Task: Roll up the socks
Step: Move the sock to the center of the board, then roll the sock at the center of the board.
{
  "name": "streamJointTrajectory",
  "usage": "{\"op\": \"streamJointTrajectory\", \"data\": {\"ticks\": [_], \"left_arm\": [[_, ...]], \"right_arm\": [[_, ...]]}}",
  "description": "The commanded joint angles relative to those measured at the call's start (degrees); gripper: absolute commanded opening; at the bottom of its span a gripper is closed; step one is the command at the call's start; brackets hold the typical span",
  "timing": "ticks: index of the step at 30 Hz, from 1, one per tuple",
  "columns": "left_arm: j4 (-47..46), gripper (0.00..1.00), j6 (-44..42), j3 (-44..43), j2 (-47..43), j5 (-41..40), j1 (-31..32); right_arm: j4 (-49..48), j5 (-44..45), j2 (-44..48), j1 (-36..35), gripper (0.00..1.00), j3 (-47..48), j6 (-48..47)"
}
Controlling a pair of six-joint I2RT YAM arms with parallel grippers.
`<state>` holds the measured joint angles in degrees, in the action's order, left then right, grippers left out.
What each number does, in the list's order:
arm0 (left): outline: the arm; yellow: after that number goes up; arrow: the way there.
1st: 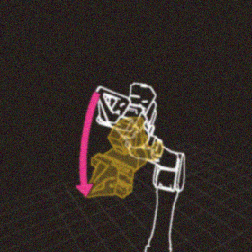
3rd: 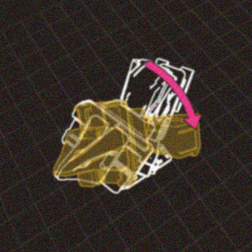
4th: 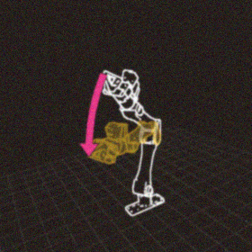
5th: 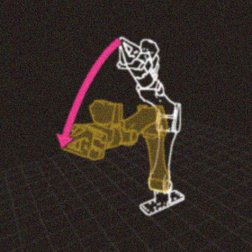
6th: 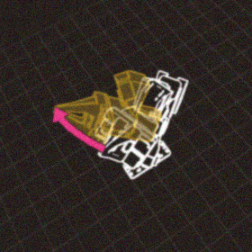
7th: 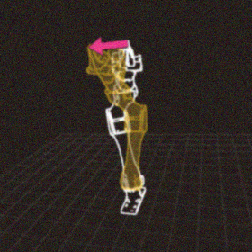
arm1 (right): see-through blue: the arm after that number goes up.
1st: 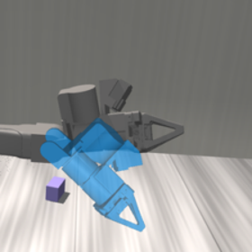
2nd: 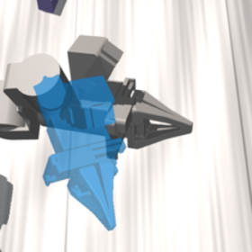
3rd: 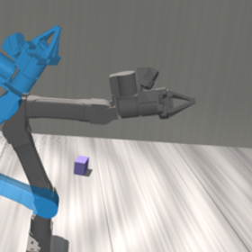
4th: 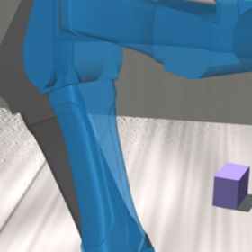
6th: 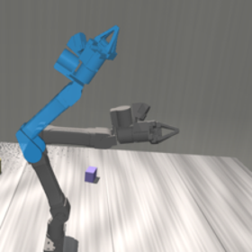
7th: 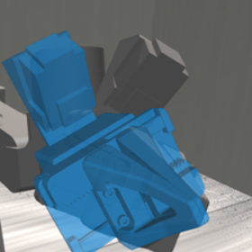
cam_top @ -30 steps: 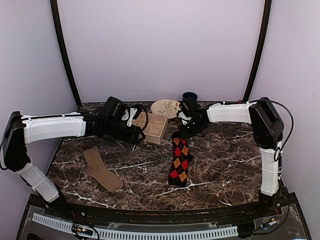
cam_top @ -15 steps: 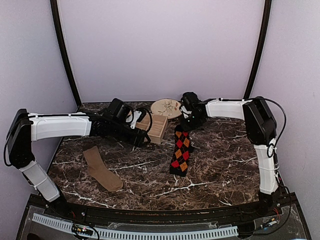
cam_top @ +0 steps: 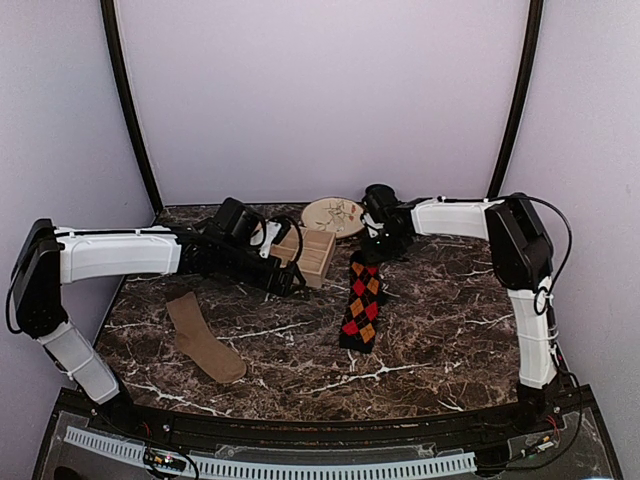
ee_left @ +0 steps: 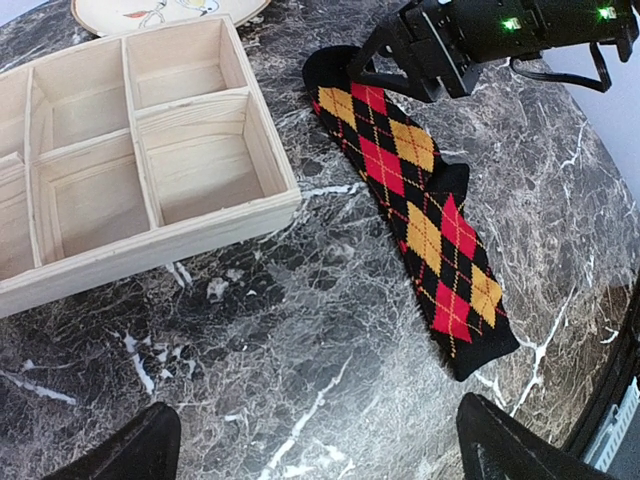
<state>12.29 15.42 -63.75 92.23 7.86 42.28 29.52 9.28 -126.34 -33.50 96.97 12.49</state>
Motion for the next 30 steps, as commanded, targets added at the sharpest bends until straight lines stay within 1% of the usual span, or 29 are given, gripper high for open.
{"op": "streamJointTrajectory", "data": {"ticks": [1,3,5,7,8,9,10,11,12,13,16,18,20,21,24,26,28,29,30], "left_arm": [[0.70,0.99,1.76,0.95,-3.97,-3.19,-0.27],[0.76,0.99,3.92,1.46,-4.82,-4.21,-1.11],[1.41,0.99,8.26,1.65,-4.88,-3.45,-3.34],[2.31,0.99,12.12,2.35,-3.93,0.82,-6.41],[1.53,0.99,13.28,3.44,-3.68,5.49,-9.29],[-1.96,0.97,14.30,5.63,-4.17,11.16,-11.30],[-7.50,0.95,16.24,9.61,-5.79,16.63,-13.09],[-13.99,0.96,18.27,15.52,-7.84,18.90,-13.81],[-16.82,0.99,19.54,17.99,-9.86,17.75,-14.11],[-16.96,0.99,20.62,19.66,-10.99,16.78,-14.31],[-20.31,0.99,23.79,24.27,-13.43,17.59,-14.73],[-17.30,0.99,24.90,24.61,-15.68,14.67,-14.60],[-12.34,0.99,24.93,24.13,-17.56,11.45,-14.16],[-11.47,0.98,24.56,24.36,-18.39,10.76,-13.91],[-10.07,0.91,22.15,24.49,-21.74,5.54,-10.43],[-6.31,0.86,19.84,22.31,-21.93,-1.05,-6.59],[-2.70,0.73,18.63,19.71,-20.37,-6.79,-3.16],[-1.03,0.61,18.16,18.37,-19.42,-8.57,-2.25],[0.50,0.53,17.89,16.81,-18.45,-9.98,-1.48]], "right_arm": [[-2.19,0.56,6.03,-0.03,0.50,-1.54,1.12],[-4.27,1.14,9.57,-0.48,0.51,-4.17,0.94],[-7.02,1.02,12.96,-1.05,0.53,-7.06,0.60],[-8.12,0.35,15.59,-1.51,0.54,-8.83,1.04],[-8.03,0.16,16.74,-1.67,0.54,-9.50,0.98],[-8.18,0.46,17.94,-2.07,0.53,-10.49,0.71],[-8.68,0.95,19.42,-2.55,0.53,-11.86,0.23],[-9.38,1.56,20.95,-3.02,0.53,-13.36,-0.05],[-9.88,1.83,22.53,-3.51,0.53,-14.81,-0.25],[-10.03,1.97,23.93,-3.96,0.53,-15.97,-0.23],[-10.04,2.49,28.00,-5.90,0.53,-19.18,-0.57],[-9.27,3.26,30.11,-7.66,0.52,-20.93,-1.07],[-6.42,4.80,31.02,-9.44,0.52,-21.33,-1.32],[-5.27,5.74,31.30,-10.22,0.52,-21.50,-1.44],[-2.79,5.95,31.93,-12.70,0.51,-22.07,-1.93],[-1.60,5.37,32.27,-14.37,0.51,-22.27,-1.99],[-1.40,4.76,32.82,-16.06,0.50,-23.21,-2.43],[-1.21,4.65,33.11,-17.25,0.50,-23.71,-2.81],[-0.74,4.88,33.29,-18.31,0.50,-24.21,-3.34]]}}
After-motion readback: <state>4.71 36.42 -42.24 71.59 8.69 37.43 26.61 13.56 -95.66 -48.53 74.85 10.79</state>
